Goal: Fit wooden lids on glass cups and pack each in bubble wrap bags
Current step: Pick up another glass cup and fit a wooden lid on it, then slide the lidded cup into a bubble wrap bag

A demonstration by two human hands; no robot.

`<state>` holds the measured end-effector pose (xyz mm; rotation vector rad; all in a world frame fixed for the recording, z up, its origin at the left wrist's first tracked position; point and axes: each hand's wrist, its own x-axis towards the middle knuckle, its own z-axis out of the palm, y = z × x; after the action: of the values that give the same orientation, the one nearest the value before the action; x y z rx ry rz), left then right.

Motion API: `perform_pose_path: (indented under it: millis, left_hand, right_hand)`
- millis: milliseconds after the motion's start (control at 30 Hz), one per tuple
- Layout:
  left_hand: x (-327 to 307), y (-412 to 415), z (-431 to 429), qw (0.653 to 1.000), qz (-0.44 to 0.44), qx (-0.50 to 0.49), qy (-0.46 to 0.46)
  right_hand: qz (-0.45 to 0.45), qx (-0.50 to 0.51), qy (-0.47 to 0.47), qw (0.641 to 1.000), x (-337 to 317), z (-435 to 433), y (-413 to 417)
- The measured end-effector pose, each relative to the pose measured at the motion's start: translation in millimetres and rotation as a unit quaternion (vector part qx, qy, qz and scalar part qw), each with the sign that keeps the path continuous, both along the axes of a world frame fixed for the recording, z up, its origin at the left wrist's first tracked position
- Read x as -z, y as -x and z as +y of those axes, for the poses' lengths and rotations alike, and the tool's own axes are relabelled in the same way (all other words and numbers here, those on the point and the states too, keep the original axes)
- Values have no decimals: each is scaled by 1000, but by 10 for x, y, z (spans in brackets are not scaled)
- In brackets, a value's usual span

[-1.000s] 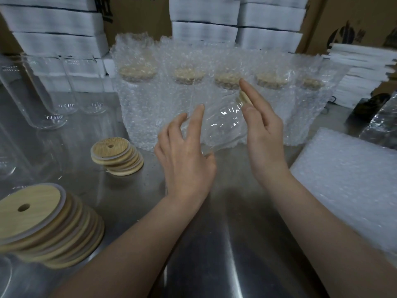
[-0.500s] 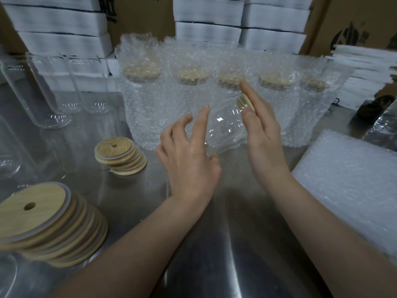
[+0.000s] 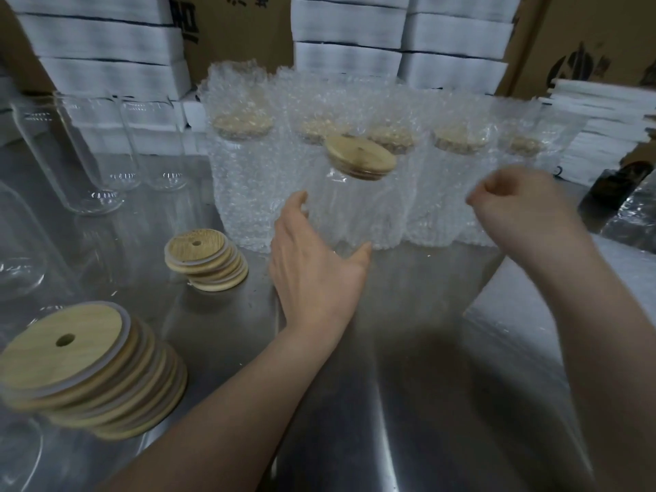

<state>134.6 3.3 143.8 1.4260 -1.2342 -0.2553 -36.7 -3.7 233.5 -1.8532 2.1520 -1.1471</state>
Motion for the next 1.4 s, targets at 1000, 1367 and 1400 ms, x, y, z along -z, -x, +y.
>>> perform_pose_path:
  millis: [1000,1367,1400]
  left_hand:
    - [-141,-12,111,965,-200,-97,140]
    - [-36,251,332,939,30,342,-30]
    - [-5,256,296,935,46,349,-42]
  right_hand:
    - [-10,84,57,995,90,-39,326]
    - [-255,-95,124,954,204,-25,-55]
    - [-264,-103,120,951,221,-33,-76]
